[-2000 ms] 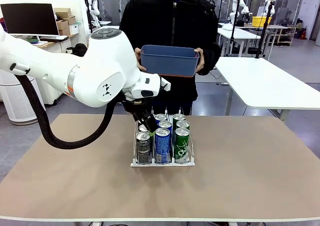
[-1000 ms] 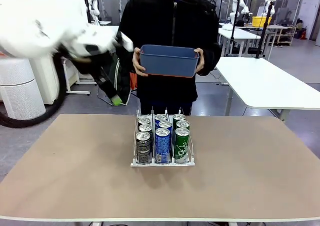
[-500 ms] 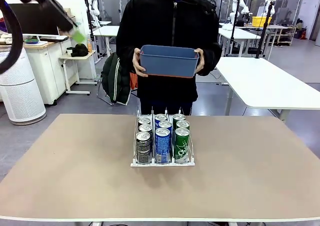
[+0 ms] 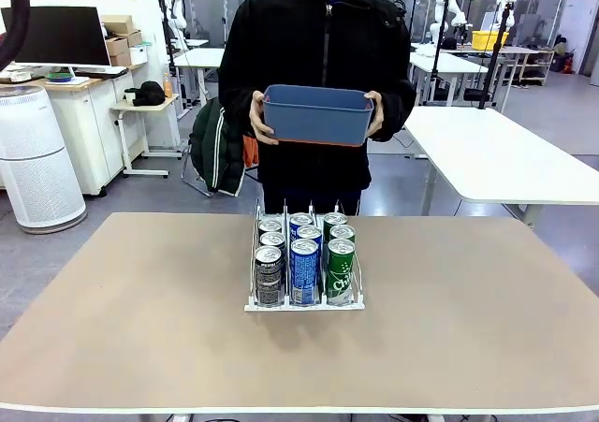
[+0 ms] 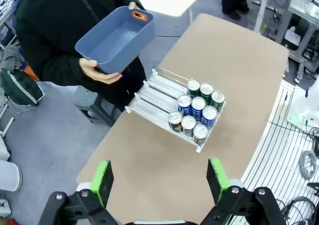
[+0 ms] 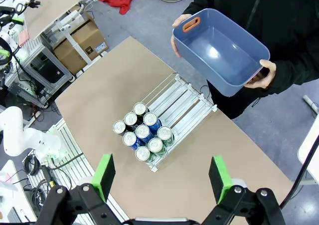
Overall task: Fill the beverage cans into the dispenser.
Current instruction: Place the picked Pepsi coke in the line of the Automatic Can Dispenser with the same cans.
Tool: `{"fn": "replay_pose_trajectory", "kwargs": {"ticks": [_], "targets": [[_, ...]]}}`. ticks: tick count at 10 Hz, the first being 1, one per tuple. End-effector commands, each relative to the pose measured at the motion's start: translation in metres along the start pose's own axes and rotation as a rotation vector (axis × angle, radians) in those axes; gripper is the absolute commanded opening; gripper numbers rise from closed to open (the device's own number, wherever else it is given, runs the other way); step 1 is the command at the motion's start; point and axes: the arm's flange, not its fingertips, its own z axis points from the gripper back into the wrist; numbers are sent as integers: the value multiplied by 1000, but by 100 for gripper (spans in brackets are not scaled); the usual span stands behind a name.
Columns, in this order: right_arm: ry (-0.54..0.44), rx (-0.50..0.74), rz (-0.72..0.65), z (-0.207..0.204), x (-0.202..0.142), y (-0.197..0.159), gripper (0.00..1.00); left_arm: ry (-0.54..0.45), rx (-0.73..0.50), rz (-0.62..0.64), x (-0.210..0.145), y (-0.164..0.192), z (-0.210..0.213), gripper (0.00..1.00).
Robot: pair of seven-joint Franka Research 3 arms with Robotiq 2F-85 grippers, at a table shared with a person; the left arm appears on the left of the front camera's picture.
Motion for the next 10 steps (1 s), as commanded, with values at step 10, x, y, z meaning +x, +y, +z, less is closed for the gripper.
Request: {"fn": "replay_pose_trajectory", "kwargs": {"ticks": [10], "targets": [[-2,8,2,0,-1,0,100,1,-1,4,8,2,-2,100]]}}
